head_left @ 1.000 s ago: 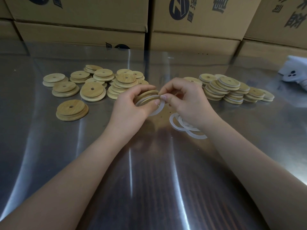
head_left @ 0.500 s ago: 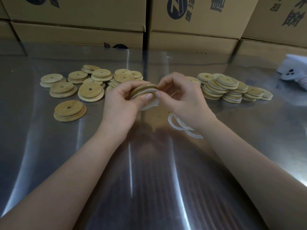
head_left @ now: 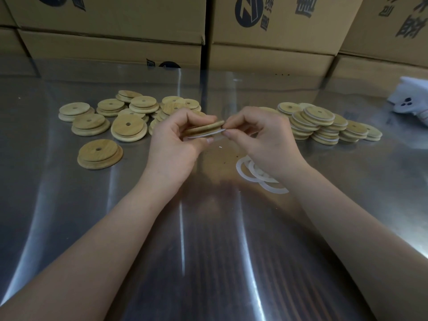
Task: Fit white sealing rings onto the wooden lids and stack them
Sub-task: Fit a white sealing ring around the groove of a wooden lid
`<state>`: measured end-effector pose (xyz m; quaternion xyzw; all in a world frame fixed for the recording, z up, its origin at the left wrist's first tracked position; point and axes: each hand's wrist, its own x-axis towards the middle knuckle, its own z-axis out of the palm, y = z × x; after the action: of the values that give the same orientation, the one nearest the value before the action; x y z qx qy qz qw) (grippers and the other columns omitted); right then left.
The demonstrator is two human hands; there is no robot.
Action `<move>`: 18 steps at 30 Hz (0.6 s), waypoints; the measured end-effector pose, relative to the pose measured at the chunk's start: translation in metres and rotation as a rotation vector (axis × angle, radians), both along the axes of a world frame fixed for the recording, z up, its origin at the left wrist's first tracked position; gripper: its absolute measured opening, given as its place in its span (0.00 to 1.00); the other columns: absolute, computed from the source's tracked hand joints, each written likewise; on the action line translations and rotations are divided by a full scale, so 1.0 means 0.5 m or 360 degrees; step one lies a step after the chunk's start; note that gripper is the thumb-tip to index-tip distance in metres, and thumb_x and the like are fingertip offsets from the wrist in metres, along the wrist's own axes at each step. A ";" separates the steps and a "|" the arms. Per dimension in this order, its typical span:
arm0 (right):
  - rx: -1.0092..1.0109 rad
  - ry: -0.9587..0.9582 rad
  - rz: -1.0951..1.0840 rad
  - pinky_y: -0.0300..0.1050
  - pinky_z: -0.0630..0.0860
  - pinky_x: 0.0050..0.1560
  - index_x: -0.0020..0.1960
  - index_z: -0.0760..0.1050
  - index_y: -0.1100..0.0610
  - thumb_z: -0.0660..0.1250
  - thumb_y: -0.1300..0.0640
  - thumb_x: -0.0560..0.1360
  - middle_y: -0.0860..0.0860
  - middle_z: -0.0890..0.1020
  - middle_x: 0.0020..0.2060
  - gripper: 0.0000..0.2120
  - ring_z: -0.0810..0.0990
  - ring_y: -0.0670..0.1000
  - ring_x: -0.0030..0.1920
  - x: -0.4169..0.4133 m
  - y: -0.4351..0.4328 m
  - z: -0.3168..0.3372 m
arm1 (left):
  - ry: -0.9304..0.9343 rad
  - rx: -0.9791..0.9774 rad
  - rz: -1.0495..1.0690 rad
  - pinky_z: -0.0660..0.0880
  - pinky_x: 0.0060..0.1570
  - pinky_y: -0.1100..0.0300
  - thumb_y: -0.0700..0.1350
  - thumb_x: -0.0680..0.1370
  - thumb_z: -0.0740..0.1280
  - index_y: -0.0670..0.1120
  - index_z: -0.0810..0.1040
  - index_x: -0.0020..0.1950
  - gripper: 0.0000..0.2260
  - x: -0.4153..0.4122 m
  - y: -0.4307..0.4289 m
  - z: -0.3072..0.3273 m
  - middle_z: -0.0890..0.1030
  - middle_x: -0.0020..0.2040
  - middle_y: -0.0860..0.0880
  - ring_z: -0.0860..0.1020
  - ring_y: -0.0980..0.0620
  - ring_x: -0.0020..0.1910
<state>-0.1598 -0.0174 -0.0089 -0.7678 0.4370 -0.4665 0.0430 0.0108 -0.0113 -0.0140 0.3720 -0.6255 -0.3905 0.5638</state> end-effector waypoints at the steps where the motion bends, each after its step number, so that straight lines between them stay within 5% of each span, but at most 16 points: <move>1: -0.0005 0.0026 -0.0010 0.48 0.78 0.41 0.43 0.82 0.62 0.73 0.64 0.72 0.53 0.83 0.37 0.01 0.81 0.50 0.38 -0.002 0.000 0.000 | 0.0000 -0.0001 -0.0008 0.76 0.60 0.60 0.27 0.71 0.70 0.42 0.79 0.47 0.12 0.000 0.000 0.000 0.83 0.53 0.46 0.81 0.56 0.54; 12: -0.0026 0.0171 0.0031 0.52 0.77 0.39 0.41 0.83 0.62 0.74 0.64 0.71 0.54 0.84 0.36 0.01 0.80 0.53 0.37 -0.004 -0.001 0.008 | -0.0143 -0.0043 -0.0018 0.78 0.57 0.60 0.30 0.73 0.71 0.43 0.78 0.49 0.10 -0.002 0.004 -0.002 0.83 0.50 0.48 0.82 0.57 0.51; 18: -0.0052 0.0194 0.0087 0.44 0.76 0.39 0.43 0.82 0.63 0.73 0.63 0.72 0.52 0.82 0.36 0.03 0.79 0.49 0.37 0.006 0.002 0.006 | -0.0156 0.0007 0.0053 0.76 0.52 0.68 0.40 0.75 0.72 0.46 0.82 0.55 0.10 -0.002 0.003 -0.003 0.83 0.49 0.55 0.80 0.62 0.50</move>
<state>-0.1568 -0.0166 -0.0060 -0.8071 0.4099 -0.4247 0.0164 0.0100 -0.0098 -0.0155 0.4022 -0.6452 -0.3638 0.5381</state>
